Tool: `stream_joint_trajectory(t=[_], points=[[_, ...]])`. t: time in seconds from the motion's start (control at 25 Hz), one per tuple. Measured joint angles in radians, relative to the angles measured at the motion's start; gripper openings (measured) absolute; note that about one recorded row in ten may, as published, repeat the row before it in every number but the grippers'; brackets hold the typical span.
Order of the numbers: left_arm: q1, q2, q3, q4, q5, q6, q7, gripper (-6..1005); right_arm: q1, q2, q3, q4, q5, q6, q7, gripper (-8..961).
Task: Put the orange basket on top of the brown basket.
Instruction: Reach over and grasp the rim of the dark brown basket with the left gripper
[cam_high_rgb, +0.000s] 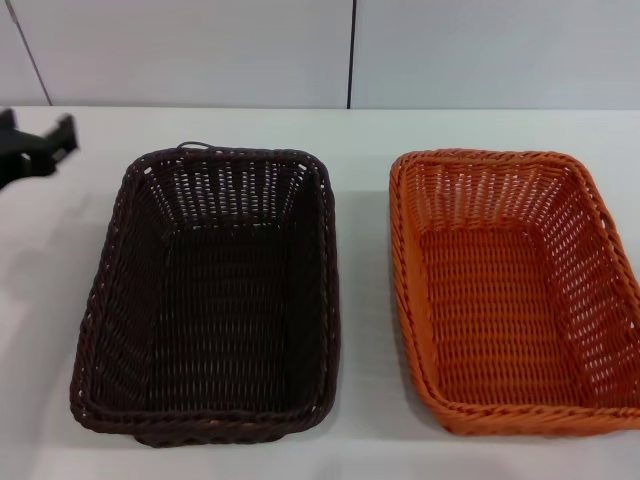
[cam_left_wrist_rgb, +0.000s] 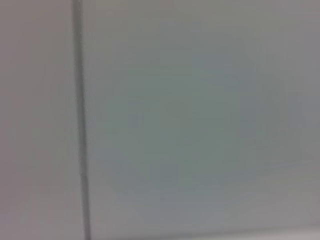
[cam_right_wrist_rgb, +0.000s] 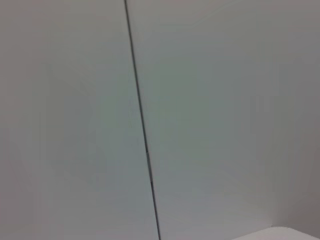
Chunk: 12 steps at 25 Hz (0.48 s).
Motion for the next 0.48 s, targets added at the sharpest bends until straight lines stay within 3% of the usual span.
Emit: stream_joint_trajectory(t=[0.04, 0.12, 0.16, 0.2, 0.28, 0.44, 0.48], points=[[0.001, -0.009, -0.009, -0.02, 0.0, -0.04, 0.011, 660, 0.0, 0.0, 0.004, 0.0, 0.0, 0.0, 0.0, 767], [0.0, -0.061, -0.056, -0.114, 0.002, -0.238, 0.074, 660, -0.001, -0.001, 0.011, -0.002, 0.0, 0.0, 0.0, 766], [0.0, -0.061, -0.056, -0.114, 0.002, -0.238, 0.074, 660, -0.002, -0.001, 0.015, -0.004, 0.0, -0.001, 0.0, 766], [-0.011, -0.086, -0.07, -0.178, 0.012, -0.412, 0.116, 660, -0.003, -0.001, 0.016, -0.005, 0.0, -0.001, 0.0, 766], [-0.029, -0.084, -0.055, -0.199, 0.042, -0.5, 0.099, 661, -0.003, -0.001, 0.02, -0.004, 0.0, -0.001, 0.0, 766], [-0.038, -0.085, -0.049, -0.205, 0.06, -0.534, 0.085, 662, -0.002, 0.0, 0.025, -0.003, 0.0, 0.0, 0.0, 766], [-0.066, -0.085, -0.027, -0.211, 0.148, -0.634, 0.023, 662, -0.003, 0.0, 0.025, -0.003, 0.0, 0.001, 0.0, 766]])
